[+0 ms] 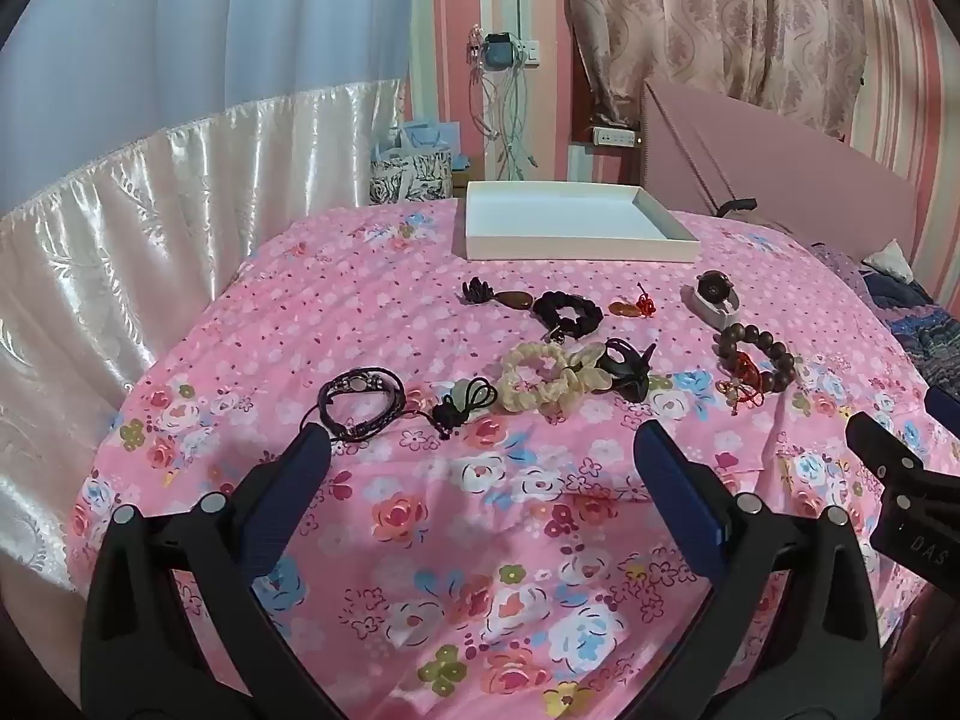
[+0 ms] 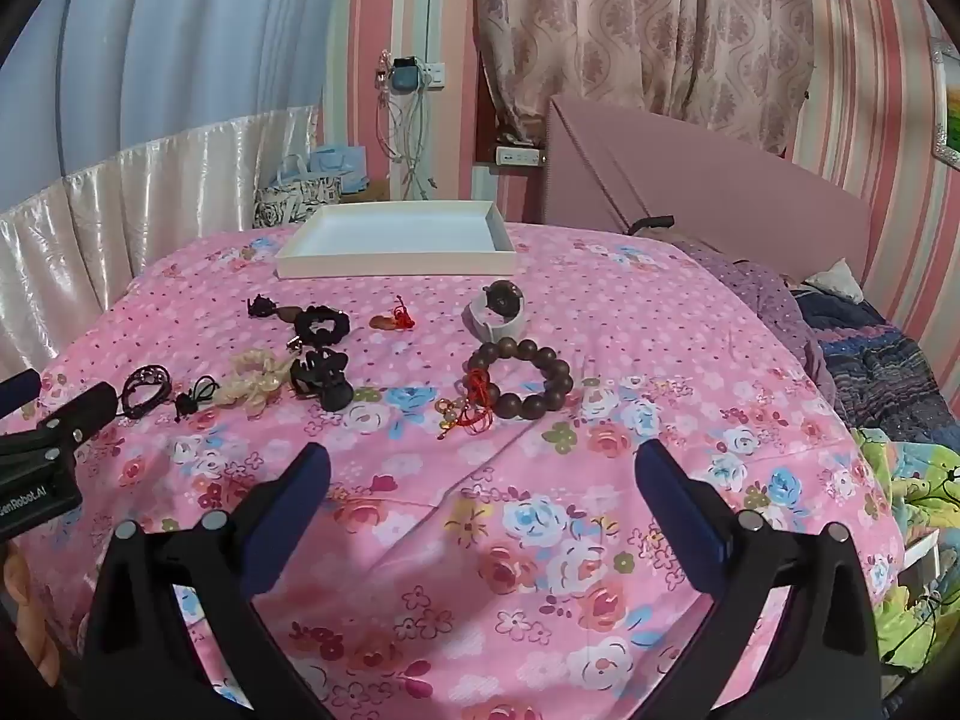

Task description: Organize jewelry

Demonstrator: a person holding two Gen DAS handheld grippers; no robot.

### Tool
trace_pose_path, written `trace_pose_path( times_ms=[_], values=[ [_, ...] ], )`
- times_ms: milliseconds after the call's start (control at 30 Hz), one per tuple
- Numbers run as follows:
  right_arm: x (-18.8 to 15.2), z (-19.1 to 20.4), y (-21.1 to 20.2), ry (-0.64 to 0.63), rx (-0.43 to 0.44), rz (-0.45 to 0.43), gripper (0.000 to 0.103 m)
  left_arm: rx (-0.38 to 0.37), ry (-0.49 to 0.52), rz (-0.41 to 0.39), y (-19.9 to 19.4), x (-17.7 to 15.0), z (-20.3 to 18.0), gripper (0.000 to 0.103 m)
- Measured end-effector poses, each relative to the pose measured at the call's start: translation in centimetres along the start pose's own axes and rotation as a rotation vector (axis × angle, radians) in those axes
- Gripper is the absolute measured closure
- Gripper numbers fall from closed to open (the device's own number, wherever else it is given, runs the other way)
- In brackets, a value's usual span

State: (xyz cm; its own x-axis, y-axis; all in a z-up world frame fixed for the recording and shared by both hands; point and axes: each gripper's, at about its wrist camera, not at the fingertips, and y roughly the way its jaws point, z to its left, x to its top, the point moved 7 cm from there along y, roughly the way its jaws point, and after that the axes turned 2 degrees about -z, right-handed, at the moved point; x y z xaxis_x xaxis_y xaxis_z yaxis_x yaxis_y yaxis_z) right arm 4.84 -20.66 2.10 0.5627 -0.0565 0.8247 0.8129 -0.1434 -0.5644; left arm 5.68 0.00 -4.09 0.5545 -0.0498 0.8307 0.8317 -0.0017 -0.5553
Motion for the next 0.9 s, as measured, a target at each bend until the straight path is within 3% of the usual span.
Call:
trace_pose_path(
  times_ms=[900],
  values=[
    [0.51, 0.05, -0.06, -0.003, -0.007, -0.008, 0.002, -0.005, -0.009, 0.015, 0.53, -0.42, 0.14, 0.003]
  ],
)
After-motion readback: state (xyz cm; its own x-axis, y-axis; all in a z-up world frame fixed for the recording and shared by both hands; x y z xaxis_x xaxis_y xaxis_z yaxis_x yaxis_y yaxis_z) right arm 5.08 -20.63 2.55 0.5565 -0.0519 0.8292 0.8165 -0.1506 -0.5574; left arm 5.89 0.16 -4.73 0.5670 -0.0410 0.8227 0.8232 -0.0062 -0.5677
